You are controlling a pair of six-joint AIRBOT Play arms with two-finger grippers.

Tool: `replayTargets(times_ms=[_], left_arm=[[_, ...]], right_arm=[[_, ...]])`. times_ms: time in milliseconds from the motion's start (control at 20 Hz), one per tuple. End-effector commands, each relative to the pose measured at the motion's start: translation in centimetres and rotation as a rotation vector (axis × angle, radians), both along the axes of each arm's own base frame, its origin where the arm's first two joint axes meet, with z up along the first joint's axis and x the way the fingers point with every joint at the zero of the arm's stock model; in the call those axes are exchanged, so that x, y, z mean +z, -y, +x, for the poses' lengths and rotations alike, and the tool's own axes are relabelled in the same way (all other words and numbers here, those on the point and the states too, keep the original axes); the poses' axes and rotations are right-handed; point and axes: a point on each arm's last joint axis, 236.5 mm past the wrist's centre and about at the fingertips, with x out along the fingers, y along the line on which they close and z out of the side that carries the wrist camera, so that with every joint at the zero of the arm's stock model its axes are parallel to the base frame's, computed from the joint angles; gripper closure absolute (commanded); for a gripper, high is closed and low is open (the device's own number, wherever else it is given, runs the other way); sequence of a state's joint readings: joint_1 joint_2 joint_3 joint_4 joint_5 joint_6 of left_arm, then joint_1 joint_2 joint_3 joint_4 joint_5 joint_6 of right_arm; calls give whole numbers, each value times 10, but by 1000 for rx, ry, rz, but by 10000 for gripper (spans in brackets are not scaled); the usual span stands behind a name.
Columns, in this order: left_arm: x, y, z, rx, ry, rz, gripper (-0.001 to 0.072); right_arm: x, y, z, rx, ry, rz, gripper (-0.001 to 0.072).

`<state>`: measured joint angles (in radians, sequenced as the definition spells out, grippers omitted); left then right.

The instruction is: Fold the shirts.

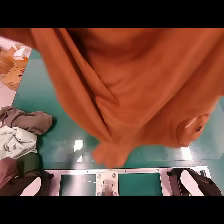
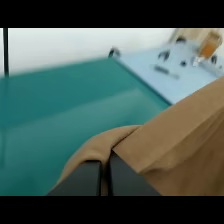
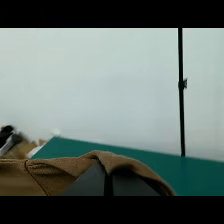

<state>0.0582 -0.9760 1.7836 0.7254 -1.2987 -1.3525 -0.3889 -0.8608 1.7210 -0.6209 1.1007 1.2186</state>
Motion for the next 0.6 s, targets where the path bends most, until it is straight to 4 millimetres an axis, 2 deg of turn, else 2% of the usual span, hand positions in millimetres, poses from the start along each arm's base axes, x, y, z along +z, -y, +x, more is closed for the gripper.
replayTargets(times_ms=[0, 50, 150, 200, 250, 300, 350, 400, 450, 550], left_arm=[[-139, 5, 55, -29, -358, -1, 681], [-192, 13, 68, -52, -463, 8, 680], [-298, 36, 79, -87, -646, 38, 680], [-346, 44, 84, -86, -714, 56, 680], [-388, 48, 92, -70, -770, 72, 679], [-417, 47, 104, -38, -814, 62, 548], [-438, 43, 119, 6, -841, 35, 230], [-448, 36, 135, 45, -844, 11, 181], [-450, 21, 153, 86, -833, -7, 179], [-429, -18, 183, 154, -780, -45, 179]], right_arm=[[-132, -4, 71, 80, -290, 85, 697], [-181, -11, 91, 103, -387, 111, 697], [-287, -30, 122, 122, -580, 144, 697], [-340, -40, 134, 120, -673, 153, 697], [-383, -45, 144, 110, -751, 163, 698], [-420, -48, 154, 102, -824, 174, 698], [-448, -47, 163, 90, -875, 185, 698], [-469, -45, 172, 84, -917, 207, 698], [-480, -41, 181, 76, -936, 229, 698], [-484, -22, 202, 40, -930, 256, 698]])
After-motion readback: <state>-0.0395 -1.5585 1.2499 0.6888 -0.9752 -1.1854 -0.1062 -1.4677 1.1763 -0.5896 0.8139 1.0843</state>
